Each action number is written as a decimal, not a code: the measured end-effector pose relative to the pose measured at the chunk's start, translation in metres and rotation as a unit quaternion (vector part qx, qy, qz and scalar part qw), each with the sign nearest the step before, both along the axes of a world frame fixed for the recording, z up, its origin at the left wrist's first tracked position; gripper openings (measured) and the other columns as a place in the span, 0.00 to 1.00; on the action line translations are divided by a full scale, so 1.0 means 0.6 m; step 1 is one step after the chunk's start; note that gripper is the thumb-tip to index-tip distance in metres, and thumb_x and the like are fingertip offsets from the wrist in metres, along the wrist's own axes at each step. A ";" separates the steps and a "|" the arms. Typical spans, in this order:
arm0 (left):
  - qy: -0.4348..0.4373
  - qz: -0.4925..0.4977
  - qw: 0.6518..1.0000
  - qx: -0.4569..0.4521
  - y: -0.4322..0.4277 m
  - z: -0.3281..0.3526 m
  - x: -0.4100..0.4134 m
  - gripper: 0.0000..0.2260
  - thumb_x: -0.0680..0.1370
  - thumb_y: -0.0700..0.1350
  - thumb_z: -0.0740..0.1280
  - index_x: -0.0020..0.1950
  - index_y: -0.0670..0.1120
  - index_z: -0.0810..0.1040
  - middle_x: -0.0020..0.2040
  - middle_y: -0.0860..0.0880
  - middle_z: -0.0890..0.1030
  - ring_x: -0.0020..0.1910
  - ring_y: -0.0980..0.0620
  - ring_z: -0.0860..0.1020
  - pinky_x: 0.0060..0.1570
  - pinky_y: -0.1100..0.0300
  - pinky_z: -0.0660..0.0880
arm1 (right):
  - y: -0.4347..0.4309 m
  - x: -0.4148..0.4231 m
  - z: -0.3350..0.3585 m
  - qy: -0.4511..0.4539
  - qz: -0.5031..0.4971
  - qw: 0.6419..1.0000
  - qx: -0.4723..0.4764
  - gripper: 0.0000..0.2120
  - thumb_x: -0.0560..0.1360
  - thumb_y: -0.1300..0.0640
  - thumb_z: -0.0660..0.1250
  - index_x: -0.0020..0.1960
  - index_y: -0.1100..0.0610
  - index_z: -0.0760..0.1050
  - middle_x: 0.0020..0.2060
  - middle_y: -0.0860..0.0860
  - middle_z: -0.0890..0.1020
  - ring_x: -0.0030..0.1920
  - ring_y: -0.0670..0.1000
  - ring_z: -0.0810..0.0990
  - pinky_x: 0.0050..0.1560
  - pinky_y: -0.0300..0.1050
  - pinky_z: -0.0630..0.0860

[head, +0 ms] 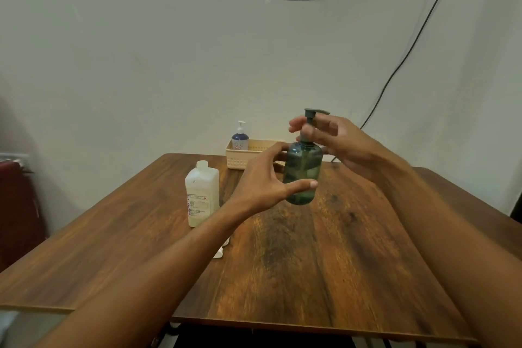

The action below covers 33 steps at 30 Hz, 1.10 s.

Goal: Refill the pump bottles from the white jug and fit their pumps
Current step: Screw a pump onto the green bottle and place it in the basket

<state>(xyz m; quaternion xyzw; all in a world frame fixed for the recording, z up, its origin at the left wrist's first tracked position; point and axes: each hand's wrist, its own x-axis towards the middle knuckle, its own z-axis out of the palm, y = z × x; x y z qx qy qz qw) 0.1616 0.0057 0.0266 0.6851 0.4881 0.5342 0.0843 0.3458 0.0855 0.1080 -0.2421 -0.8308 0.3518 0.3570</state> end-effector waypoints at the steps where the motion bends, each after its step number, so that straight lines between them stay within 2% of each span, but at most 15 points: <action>1: 0.001 0.002 1.000 0.001 0.000 0.003 -0.002 0.33 0.67 0.67 0.77 0.67 0.60 0.71 0.56 0.67 0.76 0.54 0.69 0.78 0.46 0.78 0.74 | 0.002 0.008 0.004 -0.004 0.035 0.999 -0.024 0.22 0.79 0.40 0.71 0.68 0.50 0.82 0.63 0.45 0.86 0.65 0.44 0.83 0.61 0.46 0.82; 4: 0.006 0.004 1.000 0.004 0.000 0.010 -0.007 0.33 0.67 0.66 0.77 0.67 0.59 0.71 0.56 0.64 0.76 0.53 0.66 0.78 0.44 0.79 0.73 | 0.009 0.023 0.010 -0.001 0.073 0.997 -0.014 0.17 0.81 0.47 0.71 0.66 0.54 0.84 0.64 0.49 0.86 0.68 0.49 0.83 0.63 0.46 0.82; 6: 0.005 0.002 1.000 0.006 0.000 0.011 -0.007 0.34 0.67 0.66 0.78 0.68 0.57 0.71 0.58 0.62 0.77 0.53 0.66 0.78 0.44 0.79 0.73 | 0.007 0.015 0.010 0.019 0.032 0.999 0.009 0.17 0.76 0.48 0.76 0.60 0.58 0.86 0.58 0.50 0.89 0.62 0.47 0.86 0.64 0.49 0.80; 8: 0.008 0.003 1.000 0.007 0.000 0.010 -0.004 0.34 0.67 0.65 0.78 0.69 0.57 0.71 0.57 0.63 0.76 0.52 0.66 0.78 0.44 0.78 0.74 | 0.003 0.000 0.005 0.059 -0.015 0.998 0.014 0.20 0.69 0.48 0.81 0.50 0.62 0.82 0.52 0.54 0.89 0.54 0.49 0.88 0.62 0.53 0.83; 10: 0.006 0.004 1.000 0.006 0.000 0.008 -0.002 0.33 0.67 0.65 0.78 0.68 0.58 0.71 0.56 0.65 0.76 0.52 0.67 0.78 0.43 0.79 0.73 | -0.001 -0.011 -0.001 0.075 -0.038 0.996 0.025 0.20 0.66 0.46 0.82 0.45 0.57 0.78 0.50 0.56 0.89 0.50 0.50 0.88 0.56 0.50 0.84; 13: 0.004 0.010 1.000 0.003 0.001 0.005 -0.006 0.34 0.68 0.63 0.79 0.70 0.54 0.72 0.61 0.59 0.79 0.54 0.65 0.78 0.45 0.78 0.74 | -0.010 -0.007 0.005 0.037 -0.015 0.999 0.009 0.27 0.70 0.39 0.77 0.61 0.55 0.81 0.57 0.51 0.88 0.58 0.48 0.87 0.62 0.52 0.83; 15: 0.003 0.009 1.000 0.000 0.001 0.007 -0.012 0.34 0.68 0.62 0.79 0.70 0.53 0.73 0.63 0.56 0.80 0.54 0.64 0.79 0.46 0.78 0.74 | -0.015 0.004 0.016 0.019 0.022 0.999 -0.031 0.25 0.76 0.40 0.72 0.68 0.51 0.81 0.63 0.47 0.86 0.65 0.45 0.84 0.65 0.53 0.81; 17: 0.008 0.008 1.000 -0.001 0.000 0.008 -0.015 0.34 0.69 0.61 0.79 0.70 0.53 0.72 0.63 0.55 0.80 0.54 0.63 0.79 0.45 0.77 0.75 | -0.017 0.014 0.026 -0.001 0.024 1.000 -0.020 0.21 0.78 0.44 0.71 0.67 0.52 0.83 0.63 0.44 0.86 0.66 0.45 0.83 0.66 0.52 0.79; 20: 0.012 0.008 1.000 -0.002 0.000 0.009 -0.013 0.34 0.68 0.62 0.79 0.70 0.53 0.72 0.63 0.55 0.80 0.53 0.63 0.79 0.46 0.74 0.76 | -0.020 0.014 0.034 -0.021 -0.021 0.999 0.033 0.18 0.75 0.44 0.75 0.59 0.54 0.87 0.57 0.44 0.89 0.65 0.48 0.83 0.72 0.59 0.75; 22: 0.010 0.009 1.000 0.002 0.000 0.008 -0.009 0.34 0.68 0.62 0.79 0.70 0.54 0.72 0.63 0.56 0.79 0.54 0.62 0.79 0.45 0.74 0.76 | -0.023 0.004 0.031 -0.001 -0.047 0.998 0.053 0.19 0.70 0.44 0.79 0.49 0.59 0.85 0.53 0.49 0.90 0.61 0.48 0.85 0.71 0.61 0.76; 24: 0.010 0.010 1.000 0.005 -0.001 0.006 -0.006 0.35 0.68 0.63 0.79 0.70 0.55 0.71 0.61 0.58 0.78 0.53 0.63 0.78 0.45 0.76 0.76 | -0.026 -0.009 0.020 0.037 -0.050 0.997 0.053 0.20 0.67 0.45 0.81 0.43 0.58 0.77 0.53 0.59 0.88 0.56 0.55 0.87 0.65 0.61 0.82; 26: 0.004 0.006 1.000 0.005 -0.002 0.006 -0.003 0.34 0.68 0.63 0.79 0.69 0.56 0.71 0.59 0.60 0.77 0.52 0.65 0.78 0.44 0.78 0.74 | -0.024 -0.013 0.011 0.046 -0.054 0.997 0.040 0.23 0.68 0.43 0.80 0.48 0.60 0.77 0.56 0.62 0.87 0.58 0.60 0.86 0.63 0.60 0.83; 29: 0.001 0.000 1.000 0.005 -0.003 0.010 -0.007 0.34 0.68 0.64 0.78 0.69 0.55 0.72 0.60 0.59 0.78 0.53 0.64 0.79 0.44 0.76 0.76 | -0.016 0.002 0.017 0.001 0.003 1.000 -0.028 0.24 0.76 0.41 0.75 0.67 0.53 0.81 0.63 0.50 0.86 0.65 0.52 0.84 0.64 0.52 0.82; 31: 0.008 -0.004 1.000 0.004 -0.003 0.015 -0.010 0.34 0.68 0.64 0.78 0.69 0.55 0.71 0.60 0.58 0.78 0.52 0.63 0.79 0.43 0.76 0.76 | -0.014 0.015 0.025 -0.029 0.039 0.998 -0.037 0.20 0.79 0.44 0.72 0.68 0.50 0.83 0.63 0.48 0.87 0.66 0.48 0.84 0.64 0.49 0.80; 33: 0.013 -0.005 1.000 0.005 -0.003 0.016 -0.010 0.33 0.68 0.64 0.78 0.69 0.55 0.71 0.60 0.58 0.78 0.51 0.64 0.78 0.42 0.79 0.74 | -0.012 0.019 0.030 -0.032 0.020 0.999 -0.010 0.17 0.75 0.45 0.75 0.60 0.51 0.87 0.58 0.47 0.88 0.62 0.43 0.85 0.65 0.48 0.76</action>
